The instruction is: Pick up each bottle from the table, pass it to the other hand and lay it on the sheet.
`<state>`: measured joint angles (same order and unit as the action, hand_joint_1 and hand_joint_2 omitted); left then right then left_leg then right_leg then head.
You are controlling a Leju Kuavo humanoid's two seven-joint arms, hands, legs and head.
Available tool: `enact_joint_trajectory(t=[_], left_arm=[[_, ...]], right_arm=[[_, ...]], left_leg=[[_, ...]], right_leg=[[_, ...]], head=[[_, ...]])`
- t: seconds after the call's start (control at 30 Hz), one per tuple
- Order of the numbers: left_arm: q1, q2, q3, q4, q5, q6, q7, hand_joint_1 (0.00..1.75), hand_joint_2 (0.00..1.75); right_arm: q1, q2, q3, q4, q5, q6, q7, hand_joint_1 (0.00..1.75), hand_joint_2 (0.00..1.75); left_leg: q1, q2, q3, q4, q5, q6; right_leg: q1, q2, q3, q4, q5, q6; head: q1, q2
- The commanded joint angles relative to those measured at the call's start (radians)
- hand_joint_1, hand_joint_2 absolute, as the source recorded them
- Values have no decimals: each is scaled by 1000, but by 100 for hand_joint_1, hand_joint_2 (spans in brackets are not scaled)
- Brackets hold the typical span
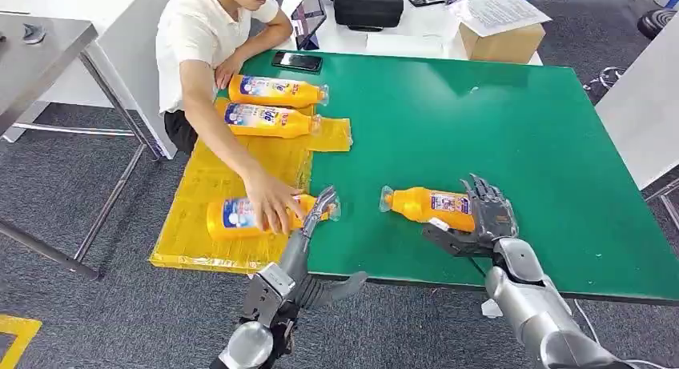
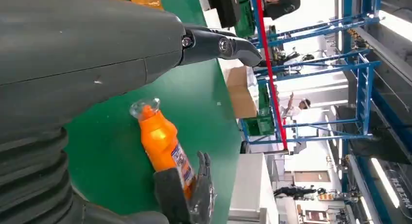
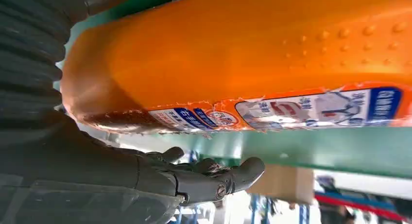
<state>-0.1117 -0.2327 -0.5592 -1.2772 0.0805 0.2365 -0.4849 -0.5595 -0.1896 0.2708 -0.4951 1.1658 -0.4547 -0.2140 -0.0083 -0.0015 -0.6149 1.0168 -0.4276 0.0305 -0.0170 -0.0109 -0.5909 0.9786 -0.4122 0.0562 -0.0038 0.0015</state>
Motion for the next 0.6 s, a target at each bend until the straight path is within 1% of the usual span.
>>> enact_joint_trajectory(t=[0.03,0.17,0.27,0.33,0.4,0.43,0.47,0.5,0.53,0.57,0.6], left_arm=[[-44,16,-27,69,9,-1,5,0,175],[-45,18,-31,70,9,-3,5,0,175],[-45,19,-30,69,10,-2,5,0,175],[-42,22,-30,62,12,3,11,0,175],[-40,27,-30,50,10,4,18,0,175],[-37,29,-27,45,7,8,23,0,175],[-35,30,-24,44,8,6,23,0,175],[-34,30,-18,46,8,3,24,0,175],[-35,31,-16,47,8,3,24,0,175],[-34,30,-9,47,8,0,25,0,175],[-34,29,-3,50,10,-4,25,0,175]], right_arm=[[-41,33,24,178,-6,60,30,0,175],[-39,33,32,185,3,72,42,0,175],[-39,35,31,188,2,85,50,0,175],[-49,30,39,200,16,201,134,0,175],[-45,20,36,184,11,277,173,0,175],[-42,12,39,180,10,322,179,5,175],[-38,3,39,175,6,346,177,175,175],[-35,-6,36,175,-2,382,182,175,175],[-34,-12,36,176,-4,389,183,175,175],[-28,-19,29,169,-16,414,177,175,175],[-18,-28,14,160,-45,459,156,175,175]], left_leg=[[2,-1,4,-1,0,-2],[1,-1,6,-1,0,-1],[2,-2,10,-1,0,-2],[2,-1,11,-2,0,-3],[1,-1,12,-1,0,-1],[2,-1,13,-1,0,-2],[1,0,14,-1,0,-1],[1,0,16,-1,0,-1],[2,-2,16,-2,1,-2],[2,-2,20,0,-1,-1],[2,-2,19,-1,-1,-1]], right_leg=[[2,0,5,-1,0,-2],[1,-1,6,-2,0,-2],[2,-1,10,-2,0,-2],[2,-1,11,-3,1,-3],[1,-1,12,-2,0,-2],[1,-1,13,-2,0,-2],[1,0,13,-2,0,-2],[1,0,15,-2,0,-2],[2,-2,15,-4,1,-3],[2,-2,10,-3,-1,-2],[2,-2,8,-4,0,-3]], head=[[0,0],[0,0],[0,0],[0,0],[0,0],[0,0],[0,0],[-1,0],[0,0],[0,0],[0,0]])
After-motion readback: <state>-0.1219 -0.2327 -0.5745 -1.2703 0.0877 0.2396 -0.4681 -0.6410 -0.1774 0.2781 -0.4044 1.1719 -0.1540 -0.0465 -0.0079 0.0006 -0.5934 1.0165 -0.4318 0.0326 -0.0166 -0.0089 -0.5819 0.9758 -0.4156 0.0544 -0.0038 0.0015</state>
